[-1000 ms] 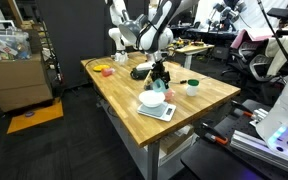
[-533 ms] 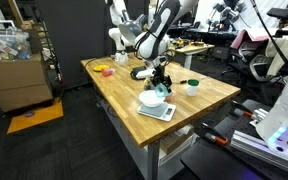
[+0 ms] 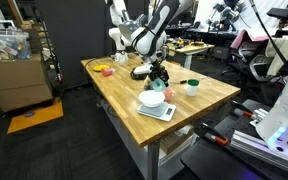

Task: Pour the water out of the blue cup into the white bowl

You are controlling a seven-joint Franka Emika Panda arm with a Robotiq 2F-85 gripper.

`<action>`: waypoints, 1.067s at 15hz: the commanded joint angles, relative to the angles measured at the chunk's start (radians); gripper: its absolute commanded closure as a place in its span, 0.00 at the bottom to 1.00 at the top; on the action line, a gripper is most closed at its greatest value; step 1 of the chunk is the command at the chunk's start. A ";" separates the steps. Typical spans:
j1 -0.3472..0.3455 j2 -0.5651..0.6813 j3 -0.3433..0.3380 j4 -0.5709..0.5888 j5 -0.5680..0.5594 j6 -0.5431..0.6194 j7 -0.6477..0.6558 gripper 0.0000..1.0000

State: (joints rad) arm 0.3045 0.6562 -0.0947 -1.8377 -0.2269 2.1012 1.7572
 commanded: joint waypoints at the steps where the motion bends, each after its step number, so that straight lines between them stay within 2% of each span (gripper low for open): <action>1: 0.005 -0.002 -0.004 0.022 -0.043 -0.034 0.015 0.52; 3: -0.002 0.003 0.008 0.055 -0.052 -0.046 -0.020 0.52; 8: 0.029 0.010 0.003 0.114 -0.100 -0.133 0.031 0.52; 16: 0.036 0.022 0.007 0.126 -0.137 -0.195 0.071 0.52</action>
State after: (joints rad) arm 0.3431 0.6678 -0.0918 -1.7338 -0.3391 1.9460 1.8068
